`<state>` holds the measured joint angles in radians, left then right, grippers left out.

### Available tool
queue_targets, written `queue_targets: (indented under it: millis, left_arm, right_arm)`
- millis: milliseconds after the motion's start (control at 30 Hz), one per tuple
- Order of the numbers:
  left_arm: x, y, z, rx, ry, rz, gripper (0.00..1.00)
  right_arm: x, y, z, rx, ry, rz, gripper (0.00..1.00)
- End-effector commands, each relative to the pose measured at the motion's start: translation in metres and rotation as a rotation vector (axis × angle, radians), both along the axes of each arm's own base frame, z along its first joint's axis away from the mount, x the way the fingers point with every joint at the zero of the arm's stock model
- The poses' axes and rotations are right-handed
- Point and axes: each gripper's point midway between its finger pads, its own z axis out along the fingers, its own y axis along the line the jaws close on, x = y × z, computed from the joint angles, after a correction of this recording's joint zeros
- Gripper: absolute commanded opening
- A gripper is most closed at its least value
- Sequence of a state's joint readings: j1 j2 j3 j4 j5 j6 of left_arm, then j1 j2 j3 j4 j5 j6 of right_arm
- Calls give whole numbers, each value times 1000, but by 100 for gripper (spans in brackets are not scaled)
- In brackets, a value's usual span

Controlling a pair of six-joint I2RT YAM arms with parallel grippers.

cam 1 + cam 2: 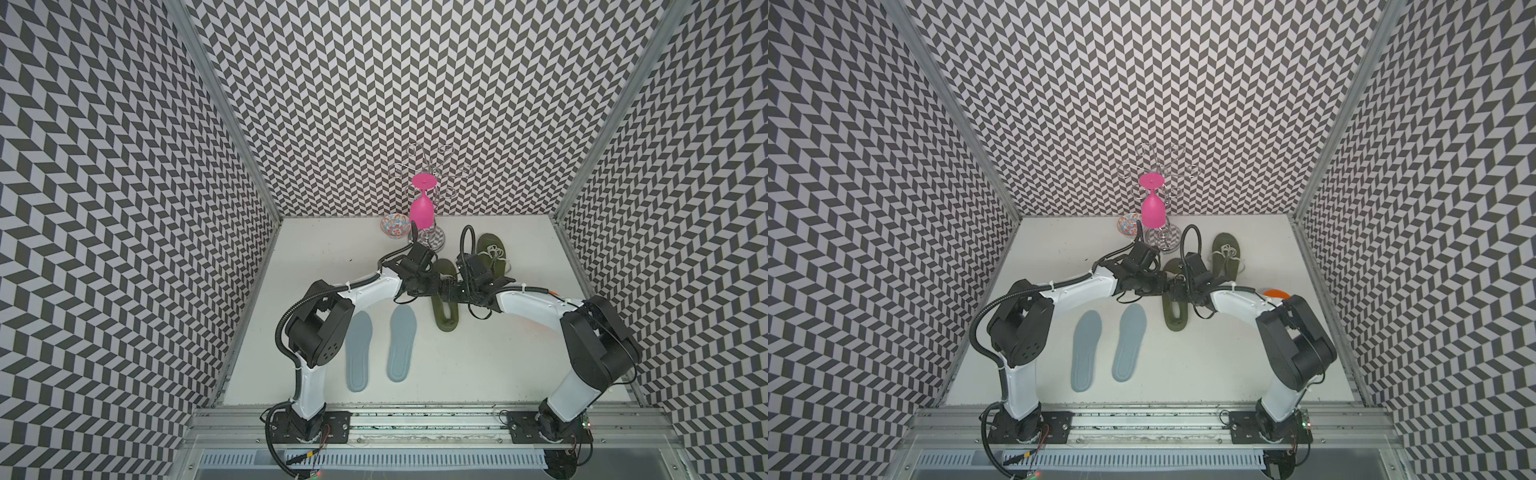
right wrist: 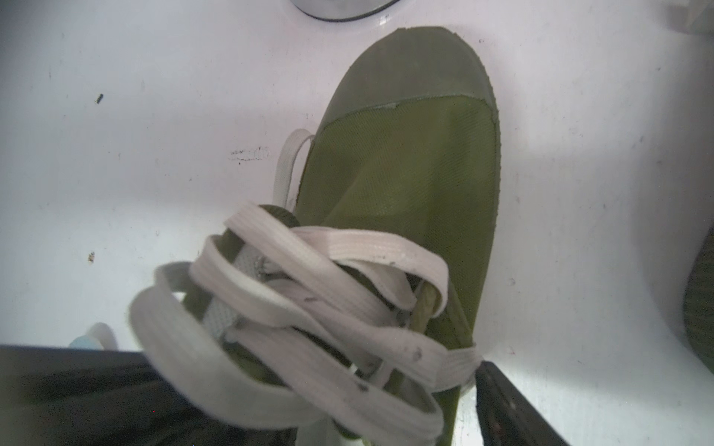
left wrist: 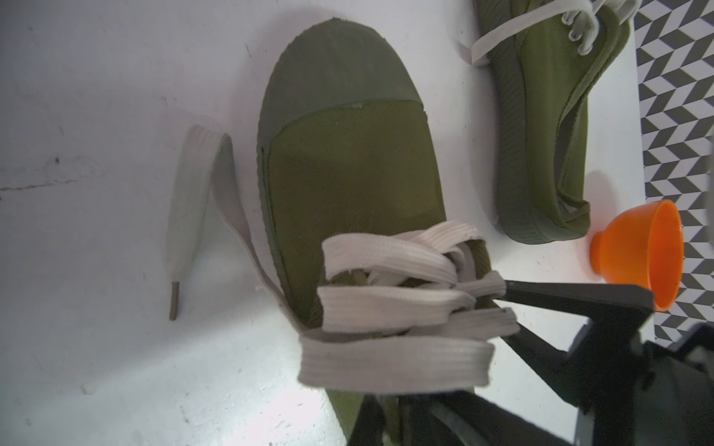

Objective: Insert the insole into the shoe
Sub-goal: Move the shoe to the center of the board, then adjust the shoe at the center of the board.

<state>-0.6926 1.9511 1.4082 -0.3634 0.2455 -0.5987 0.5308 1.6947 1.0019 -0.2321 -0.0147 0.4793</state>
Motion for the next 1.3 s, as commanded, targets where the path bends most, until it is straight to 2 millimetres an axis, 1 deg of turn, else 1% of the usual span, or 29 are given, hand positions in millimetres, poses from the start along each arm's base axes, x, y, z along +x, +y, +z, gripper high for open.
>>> queue_targets:
  millis: [0, 100, 200, 267, 333, 433, 500, 567, 667, 700, 767, 933, 1000, 1067, 1133, 1167, 1267]
  left_arm:
    - [1, -6, 32, -77, -43, -26, 12]
    - [-2, -8, 37, -84, -46, -51, 11]
    - [-4, -7, 39, -85, -47, -60, 11]
    - [-5, -6, 39, -77, -48, -65, 11]
    - [-4, -1, 33, -44, -47, -55, 11]
    - [0, 13, 20, 27, -51, -20, 11]
    - [2, 24, 13, 41, -39, 4, 11]
    - [2, 32, 8, 41, -32, 21, 11]
    - [3, 41, 4, 52, -36, 33, 11]
    - [3, 42, 2, 59, -35, 34, 11]
    - [4, 43, -1, 68, -34, 35, 11]
    - [4, 38, 2, 47, -35, 34, 11]
    - [4, 38, -1, 54, -34, 34, 12]
    - [4, 43, -9, 82, -26, 51, 12]
    - [3, 53, -18, 111, -21, 81, 10]
    - [2, 60, -22, 120, -15, 97, 8]
    - [0, 76, -28, 118, -3, 126, 8]
  right_arm:
    - [1, 0, -7, -33, -2, 20, 72]
    - [3, -3, -13, -49, -1, -7, 73]
    - [11, -8, -20, -77, 1, -53, 74]
    - [16, -13, -21, -96, -10, -88, 73]
    - [19, -21, -15, -114, -33, -133, 71]
    - [19, -38, -2, -125, -60, -182, 68]
    - [18, -54, 5, -118, -73, -214, 64]
    - [17, -66, 4, -110, -69, -227, 61]
    - [15, -78, -8, -101, -35, -227, 55]
    - [14, -78, -13, -95, -22, -220, 53]
    - [14, -76, -16, -91, -13, -203, 50]
    - [16, -64, -13, -52, -12, -152, 48]
    - [17, -57, -12, -29, -17, -118, 42]
    - [16, -55, -13, -22, -11, -102, 31]
    - [13, -62, -18, -37, -3, -114, 25]
    - [12, -68, -22, -31, 11, -125, 23]
    - [6, -86, -34, 18, 47, -160, 19]
